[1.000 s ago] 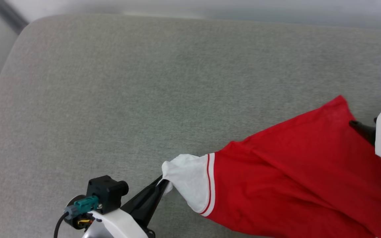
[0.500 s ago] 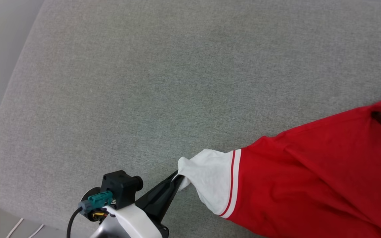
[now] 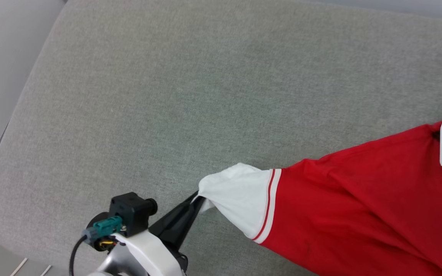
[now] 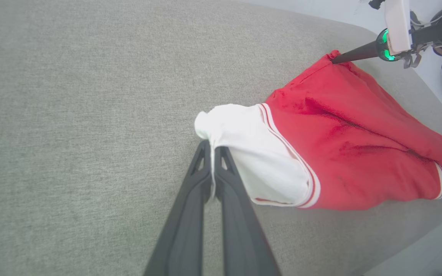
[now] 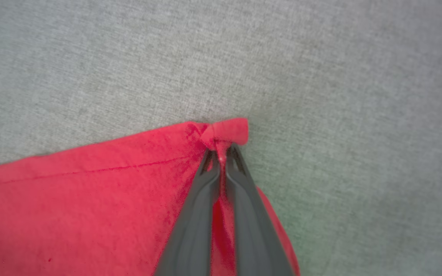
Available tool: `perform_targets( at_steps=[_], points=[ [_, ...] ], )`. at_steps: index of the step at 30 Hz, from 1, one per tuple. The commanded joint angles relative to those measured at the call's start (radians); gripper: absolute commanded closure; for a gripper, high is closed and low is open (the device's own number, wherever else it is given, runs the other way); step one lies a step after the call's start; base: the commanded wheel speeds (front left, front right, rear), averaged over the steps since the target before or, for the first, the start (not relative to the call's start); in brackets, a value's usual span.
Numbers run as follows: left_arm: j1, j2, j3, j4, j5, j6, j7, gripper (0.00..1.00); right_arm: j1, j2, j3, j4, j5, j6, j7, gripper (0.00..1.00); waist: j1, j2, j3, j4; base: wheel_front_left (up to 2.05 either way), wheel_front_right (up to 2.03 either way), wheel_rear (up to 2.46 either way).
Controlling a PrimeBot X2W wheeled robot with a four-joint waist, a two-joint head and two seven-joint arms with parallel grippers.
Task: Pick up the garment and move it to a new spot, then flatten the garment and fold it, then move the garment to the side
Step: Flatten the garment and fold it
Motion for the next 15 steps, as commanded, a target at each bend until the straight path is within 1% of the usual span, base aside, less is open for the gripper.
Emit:
perform_targets(
  at_steps=[1,6,9,15],
  points=[
    [-0.001,0.005,0.007,-0.002,-0.005,0.005,-0.005,1.0,0.008,0.004,0.005,0.009,0.004,0.0,-0.002,1.0,-0.0001,0.0,-0.031,-0.022,0.0,0.0,0.0],
    [0.01,0.041,0.053,-0.023,-0.006,0.03,-0.017,1.0,-0.014,-0.006,0.034,-0.01,0.05,0.0,-0.087,1.0,-0.0001,0.0,-0.122,-0.076,0.0,0.0,0.0],
    [0.009,0.068,0.094,-0.046,-0.006,0.053,-0.029,1.0,-0.016,-0.013,0.048,-0.04,0.087,0.0,-0.132,1.0,-0.0001,0.0,-0.179,-0.112,0.0,0.0,0.0],
    [-0.021,0.117,0.189,-0.109,-0.004,0.094,-0.049,1.0,0.006,-0.038,0.067,-0.163,0.152,0.0,-0.187,1.0,-0.0001,0.0,-0.266,-0.184,0.0,0.0,0.0]
  ],
)
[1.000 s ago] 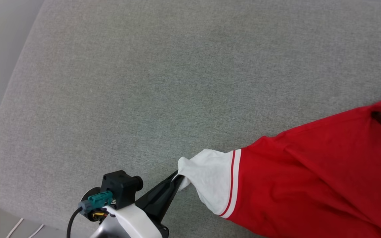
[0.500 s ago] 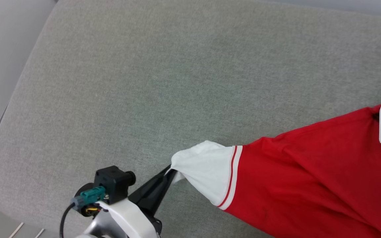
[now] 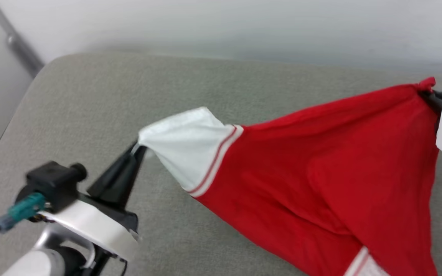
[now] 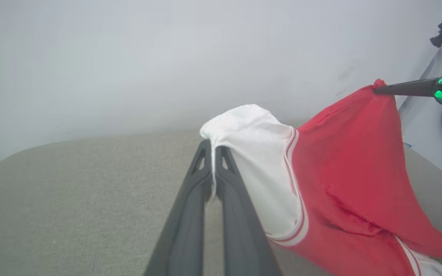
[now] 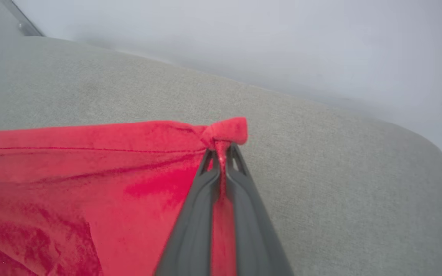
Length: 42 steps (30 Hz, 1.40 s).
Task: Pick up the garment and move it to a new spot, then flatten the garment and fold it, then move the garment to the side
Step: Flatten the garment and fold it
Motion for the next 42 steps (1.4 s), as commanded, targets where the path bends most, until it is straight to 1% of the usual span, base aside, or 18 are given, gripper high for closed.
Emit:
perform_targets(
  at_steps=[1,5,11,14,20,25,29,31,35,40,42],
  points=[
    [-0.015,0.005,0.011,-0.008,0.004,0.005,-0.01,1.0,0.012,-0.004,-0.001,-0.013,0.006,0.0,-0.006,1.0,0.0,0.0,-0.053,-0.056,0.0,0.0,0.0],
    [-0.048,0.022,0.086,-0.045,0.005,0.032,-0.039,1.0,0.027,-0.003,-0.003,-0.123,0.032,0.0,-0.028,1.0,0.0,0.0,-0.084,-0.108,0.0,0.0,0.0],
    [-0.098,0.031,0.199,-0.1,-0.01,0.069,-0.084,1.0,0.055,0.03,-0.056,-0.292,0.044,0.0,-0.047,1.0,0.0,0.0,-0.109,-0.171,0.0,0.0,0.0],
    [-0.136,0.032,0.255,-0.125,-0.026,0.08,-0.104,1.0,0.064,0.048,-0.077,-0.372,0.037,0.0,-0.045,1.0,0.0,0.0,-0.111,-0.198,0.0,0.0,0.0],
    [-0.261,0.066,0.351,-0.149,-0.03,0.085,-0.106,1.0,0.034,0.097,-0.11,-0.501,0.031,0.0,-0.054,1.0,0.0,0.0,-0.087,-0.246,0.0,0.0,0.0],
    [-0.396,0.1,0.387,-0.128,-0.028,0.077,-0.078,1.0,-0.025,0.128,-0.122,-0.549,0.013,0.0,-0.069,1.0,0.0,0.0,-0.043,-0.275,0.0,0.0,0.0],
    [-0.52,0.117,0.386,-0.083,-0.039,0.06,-0.045,1.0,-0.098,0.133,-0.125,-0.541,-0.001,0.0,-0.084,1.0,0.0,0.0,0.015,-0.288,0.0,0.0,0.0],
    [-0.586,0.119,0.376,-0.046,-0.052,0.041,-0.027,1.0,-0.14,0.124,-0.124,-0.52,-0.012,0.0,-0.098,1.0,0.0,0.0,0.052,-0.291,0.0,0.0,0.0],
    [-0.748,0.132,0.343,0.057,-0.051,-0.013,0.006,1.0,-0.247,0.107,-0.113,-0.459,-0.032,-0.001,-0.133,1.0,0.0,0.0,0.145,-0.289,0.0,0.0,0.0],
    [-0.988,0.116,0.278,0.23,-0.024,-0.092,0.033,1.0,-0.412,0.086,-0.082,-0.342,-0.072,-0.001,-0.187,1.0,0.0,0.0,0.271,-0.283,0.0,0.0,0.0],
    [-1.09,0.101,0.251,0.311,-0.002,-0.122,0.035,1.0,-0.487,0.079,-0.066,-0.284,-0.095,-0.001,-0.217,1.0,0.0,0.0,0.319,-0.28,0.0,0.0,0.0]
  ],
)
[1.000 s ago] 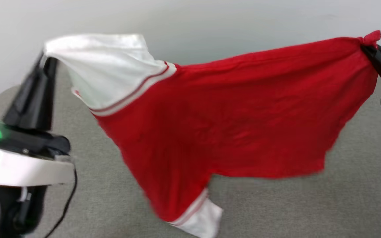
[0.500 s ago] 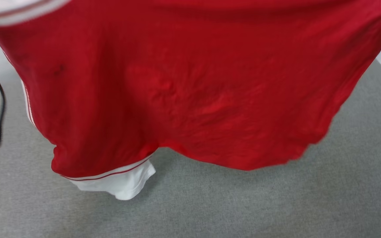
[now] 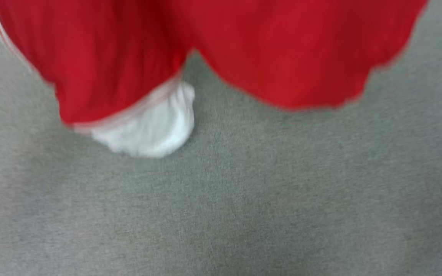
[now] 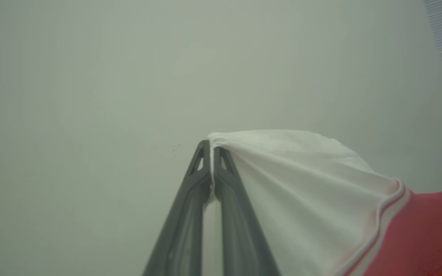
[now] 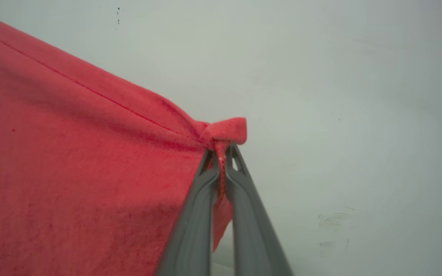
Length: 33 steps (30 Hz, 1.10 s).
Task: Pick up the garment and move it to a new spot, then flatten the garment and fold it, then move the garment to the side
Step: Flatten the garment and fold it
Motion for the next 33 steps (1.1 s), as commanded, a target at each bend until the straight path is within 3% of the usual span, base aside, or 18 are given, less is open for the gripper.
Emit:
perform_targets(
  at_steps=[1,10,17,20,28,33],
  points=[
    [-0.109,-0.018,-0.024,0.08,0.026,-0.028,0.001,1.0,-0.087,-0.008,0.012,0.063,-0.023,-0.001,-0.035,1.0,-0.0001,0.0,0.124,0.008,0.0,0.0,0.0],
    [-0.52,-0.146,-0.123,0.461,0.138,-0.121,-0.079,1.0,-0.405,0.016,0.04,0.37,-0.128,-0.001,-0.196,1.0,-0.0001,0.0,0.277,0.038,0.0,0.0,0.0],
    [-0.652,-0.234,-0.17,0.695,0.185,-0.16,-0.186,1.0,-0.537,0.077,0.035,0.579,-0.204,-0.001,-0.321,1.0,-0.0001,0.0,0.34,0.065,0.0,0.0,0.0],
    [-0.63,-0.255,-0.181,0.739,0.185,-0.169,-0.215,1.0,-0.535,0.092,0.043,0.629,-0.221,-0.001,-0.355,1.0,-0.0001,0.0,0.347,0.073,0.0,0.0,0.0],
    [-0.389,-0.32,-0.234,0.84,0.165,-0.205,-0.309,1.0,-0.39,0.121,0.085,0.797,-0.24,-0.001,-0.468,1.0,-0.0001,0.0,0.308,0.112,0.0,0.0,0.0],
    [-0.087,-0.364,-0.242,0.833,0.13,-0.196,-0.345,1.0,-0.188,0.117,0.157,0.858,-0.189,-0.001,-0.521,1.0,-0.0001,0.0,0.21,0.137,0.0,0.0,0.0]
  ],
)
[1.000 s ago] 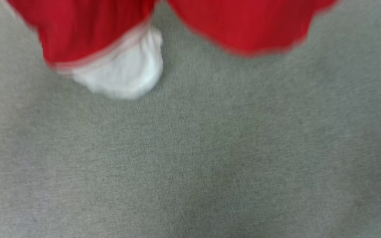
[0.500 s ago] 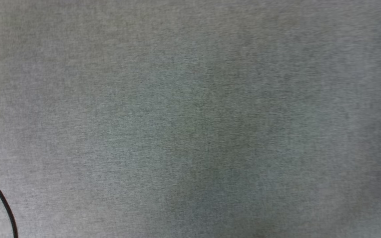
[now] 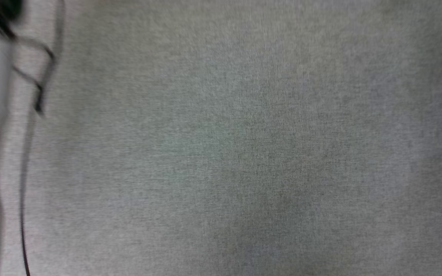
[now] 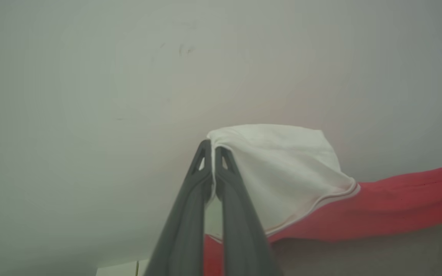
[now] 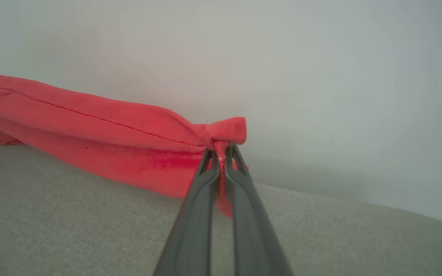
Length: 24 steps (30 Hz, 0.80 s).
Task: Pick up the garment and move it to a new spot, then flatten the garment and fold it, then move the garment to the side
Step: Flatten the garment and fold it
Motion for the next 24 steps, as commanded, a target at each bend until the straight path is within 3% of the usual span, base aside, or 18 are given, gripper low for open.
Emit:
perform_targets(
  at_steps=[1,5,11,24],
  points=[
    [0.079,-0.005,0.001,-0.013,-0.006,0.009,-0.009,1.0,0.055,-0.009,0.015,0.009,0.022,-0.001,-0.01,1.0,-0.0001,0.0,-0.063,0.018,0.0,0.0,0.0],
    [0.253,-0.018,-0.011,-0.037,-0.019,0.008,-0.012,1.0,0.162,-0.026,0.055,0.022,0.076,-0.001,-0.02,1.0,-0.0001,0.0,-0.131,0.025,0.0,0.0,0.0],
    [0.569,0.01,-0.033,-0.105,-0.05,0.015,-0.009,1.0,0.371,-0.077,0.176,0.003,0.198,-0.001,0.008,1.0,-0.0001,0.0,-0.265,0.039,0.0,0.0,0.0],
    [1.091,0.18,-0.093,-0.392,-0.136,0.072,0.16,1.0,0.728,-0.22,0.281,-0.131,0.43,-0.001,0.069,1.0,-0.0001,0.0,-0.464,0.052,0.0,0.0,0.0]
  ],
)
